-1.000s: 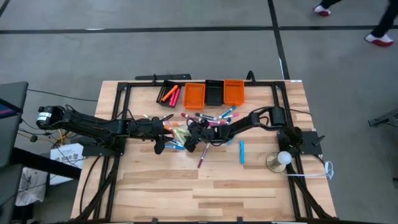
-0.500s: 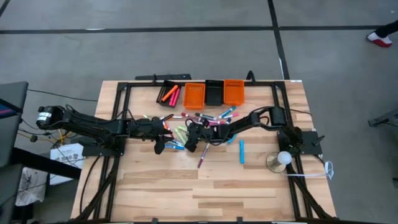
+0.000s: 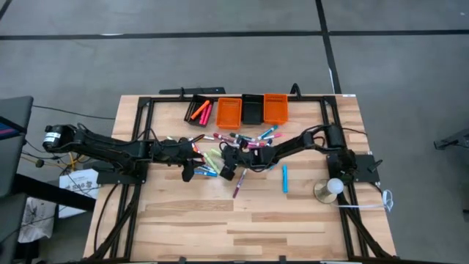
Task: Pick & Place Markers
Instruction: Put the right big green highlighter pen into the left black basket
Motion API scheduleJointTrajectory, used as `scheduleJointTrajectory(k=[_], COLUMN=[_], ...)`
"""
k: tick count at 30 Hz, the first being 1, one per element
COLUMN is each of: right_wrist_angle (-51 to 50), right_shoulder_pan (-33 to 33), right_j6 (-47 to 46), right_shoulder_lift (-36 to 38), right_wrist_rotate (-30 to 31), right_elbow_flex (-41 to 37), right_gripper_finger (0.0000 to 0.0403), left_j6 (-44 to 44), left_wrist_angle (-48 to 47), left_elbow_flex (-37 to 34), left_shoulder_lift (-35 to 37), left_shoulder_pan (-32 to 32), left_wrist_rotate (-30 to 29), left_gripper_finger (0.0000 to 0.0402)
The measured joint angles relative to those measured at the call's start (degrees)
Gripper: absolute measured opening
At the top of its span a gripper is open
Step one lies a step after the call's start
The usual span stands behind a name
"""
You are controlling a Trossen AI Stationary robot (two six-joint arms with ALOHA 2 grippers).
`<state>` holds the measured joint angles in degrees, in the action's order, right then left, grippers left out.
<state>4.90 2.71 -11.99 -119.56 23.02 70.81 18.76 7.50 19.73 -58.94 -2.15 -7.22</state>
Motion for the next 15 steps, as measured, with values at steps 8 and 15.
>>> scheduleJointTrajectory(k=[8,15], right_wrist_angle=[-0.4,-0.39], right_shoulder_pan=[4.25,7.15], right_j6=[4.2,6.01], right_shoulder_lift=[6.1,8.97], right_wrist_rotate=[5.78,7.18], right_elbow_flex=[0.13,0.17], right_gripper_finger=[0.0057,0.0064], left_j6=[-3.58,-10.17], left_wrist_angle=[0.96,1.61], left_elbow_flex=[0.02,0.02], left_shoulder_lift=[0.0,-0.18], left_shoulder_pan=[-0.02,-0.09], left_wrist_rotate=[-0.3,-0.44], left_gripper_finger=[0.0159,0.0159])
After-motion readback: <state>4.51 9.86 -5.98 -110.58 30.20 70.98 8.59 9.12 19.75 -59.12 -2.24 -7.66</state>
